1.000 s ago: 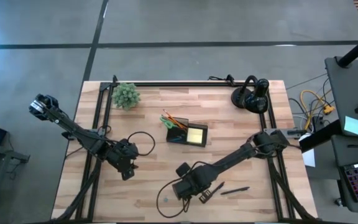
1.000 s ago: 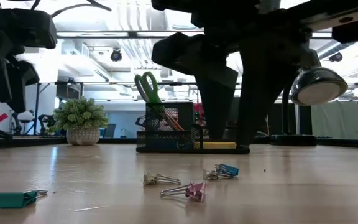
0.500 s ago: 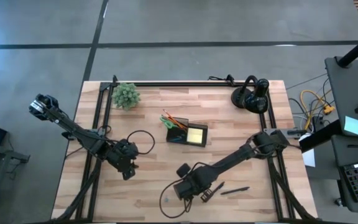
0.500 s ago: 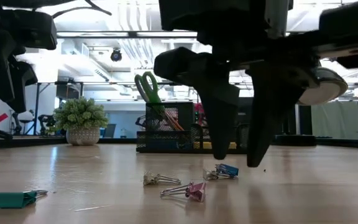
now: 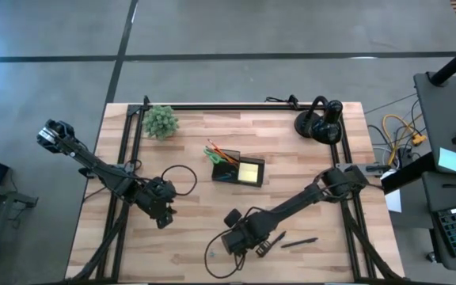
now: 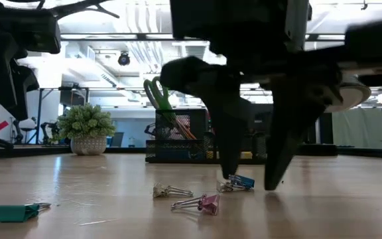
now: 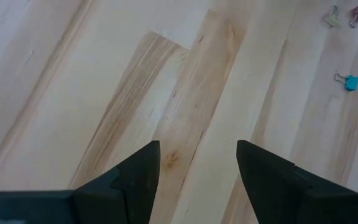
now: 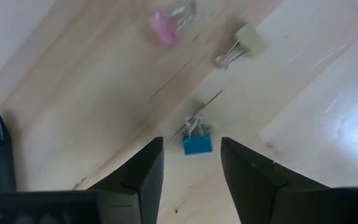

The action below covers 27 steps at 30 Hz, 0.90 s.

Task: Pick and place office supplies into organizer
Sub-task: Put the right blue binder clip into the black desk organizer

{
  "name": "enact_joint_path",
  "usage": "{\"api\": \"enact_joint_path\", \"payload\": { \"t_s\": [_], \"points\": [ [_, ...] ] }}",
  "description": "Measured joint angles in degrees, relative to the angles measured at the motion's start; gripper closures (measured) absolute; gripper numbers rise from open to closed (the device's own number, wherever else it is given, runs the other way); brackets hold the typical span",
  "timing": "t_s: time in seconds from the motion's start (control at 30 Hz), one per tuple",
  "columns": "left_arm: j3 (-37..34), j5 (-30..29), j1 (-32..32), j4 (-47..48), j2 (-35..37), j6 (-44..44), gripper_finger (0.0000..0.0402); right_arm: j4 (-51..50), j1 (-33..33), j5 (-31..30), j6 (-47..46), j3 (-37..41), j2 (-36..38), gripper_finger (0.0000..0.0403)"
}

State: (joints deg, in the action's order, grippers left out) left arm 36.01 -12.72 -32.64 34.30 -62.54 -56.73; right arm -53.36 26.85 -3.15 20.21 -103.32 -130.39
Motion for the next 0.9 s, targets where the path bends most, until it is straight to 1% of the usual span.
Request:
{"api": "enact_joint_path", "payload": {
  "t_s": [0.13, 0.4, 0.63, 0.73, 0.9],
  "points": [
    [0.0, -0.03, 0.0, 0.0, 0.0, -0.02, 0.0203, 0.67, 0.01, 0.21, 0.31, 1.42, 0.07, 0.0258],
    [0.0, -0.19, 0.0, 0.0, 0.0, -0.06, 0.0203, 1.37, -0.29, 0.43, 1.07, 1.43, 0.15, 0.0272],
    [0.0, -0.67, 0.0, 0.0, 0.0, -0.06, 0.0203, 1.57, -1.19, 1.29, 1.08, 1.45, 0.15, 0.0296],
    [0.0, -1.1, -0.02, 0.02, 0.0, -0.07, 0.0203, 1.86, -1.88, 2.67, 0.98, 1.45, 0.15, 0.0307],
    [0.0, -1.08, -0.02, 0.0, 0.0, -0.07, 0.0203, 2.13, -2.52, 3.36, -1.67, 1.45, 0.15, 0.0322]
  ]
}}
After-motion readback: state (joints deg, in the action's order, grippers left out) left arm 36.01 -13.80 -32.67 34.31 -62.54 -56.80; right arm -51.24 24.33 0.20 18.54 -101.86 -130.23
